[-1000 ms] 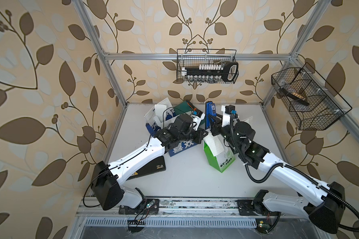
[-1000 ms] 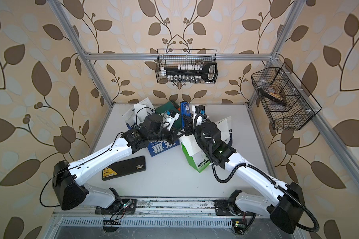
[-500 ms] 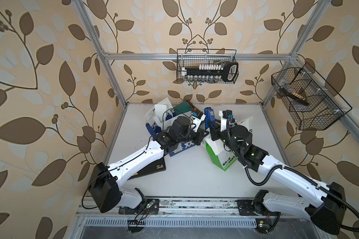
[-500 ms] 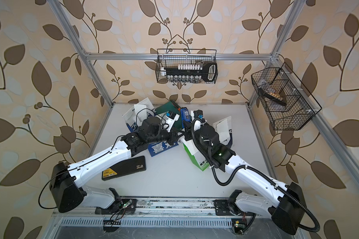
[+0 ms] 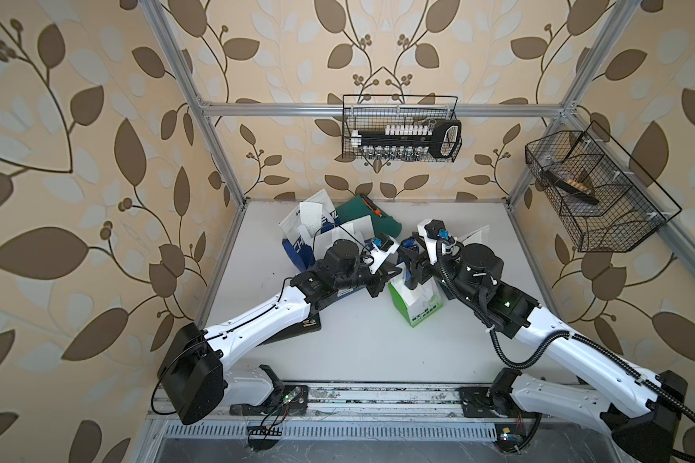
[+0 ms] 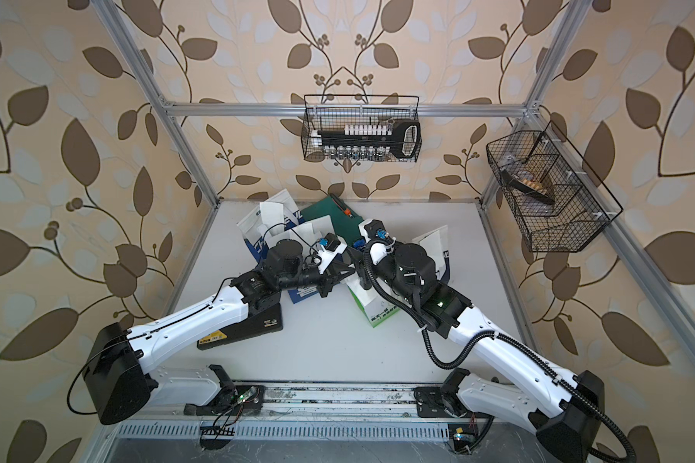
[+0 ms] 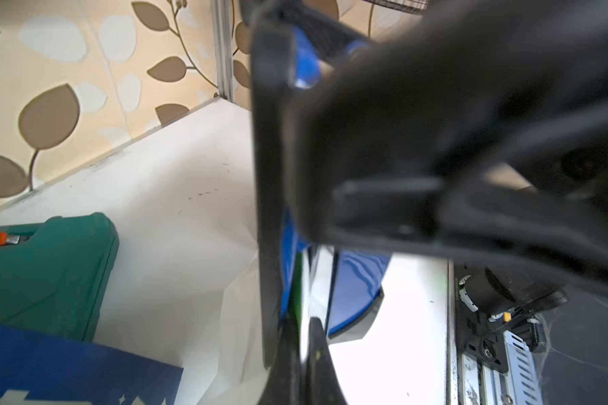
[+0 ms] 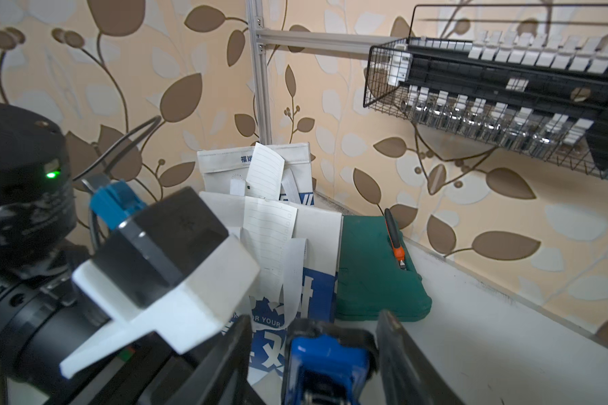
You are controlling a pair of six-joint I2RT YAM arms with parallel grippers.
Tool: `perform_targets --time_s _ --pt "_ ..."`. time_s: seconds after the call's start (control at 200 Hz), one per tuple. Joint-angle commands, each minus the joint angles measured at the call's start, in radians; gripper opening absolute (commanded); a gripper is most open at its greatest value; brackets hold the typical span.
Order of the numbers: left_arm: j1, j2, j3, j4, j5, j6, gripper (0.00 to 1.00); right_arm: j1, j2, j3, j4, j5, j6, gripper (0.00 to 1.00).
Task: Staple the receipts to the bags
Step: Place the stapler in the takeout bag, then staple the receipt to the takeout bag.
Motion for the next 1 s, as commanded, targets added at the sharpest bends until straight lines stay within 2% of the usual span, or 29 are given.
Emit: perform_targets --time_s 0.0,0.085,0.15,0.22,0.34,0.405,0.535,0.7,0.81,0.995 --pt "0.006 -0.082 0.02 0.169 0.172 0.084 0.0 -0.029 -0.039 0.044 -0.065 -0.1 -0.167 0.61" --pt "0.012 -0.096 0.054 0.06 0.239 0.167 0.0 -0.1 -0.076 0.051 -0.114 -0.201 -0.303 0.66" --pt "0.016 -0.108 0.083 -0.038 0.269 0.22 0.0 -0.177 -0.098 0.086 -0.245 -0.359 -0.465 0.68" --pt "0.017 -0.12 0.102 -0.117 0.284 0.257 0.0 -0.28 -0.108 0.125 -0.333 -0.5 -0.563 0.69" --pt "0.015 -0.137 0.091 -0.149 0.273 0.275 0.0 -0.466 -0.091 0.212 -0.437 -0.837 -0.586 0.69" --pt "0.016 -0.14 0.081 -0.143 0.259 0.271 0.0 -0.518 -0.065 0.256 -0.491 -0.954 -0.592 0.69" --pt "0.018 -0.154 0.056 -0.093 0.249 0.242 0.0 -0.528 -0.019 0.311 -0.663 -1.024 -0.687 0.69" --pt "0.038 -0.163 0.048 -0.055 0.265 0.212 0.0 -0.55 0.026 0.334 -0.887 -1.053 -0.769 0.69" --pt "0.065 -0.164 0.044 -0.035 0.291 0.187 0.0 -0.555 0.009 0.294 -0.912 -1.064 -0.771 0.7" --pt "0.089 -0.166 0.062 -0.045 0.308 0.192 0.0 -0.556 -0.017 0.236 -0.863 -1.103 -0.695 0.73"
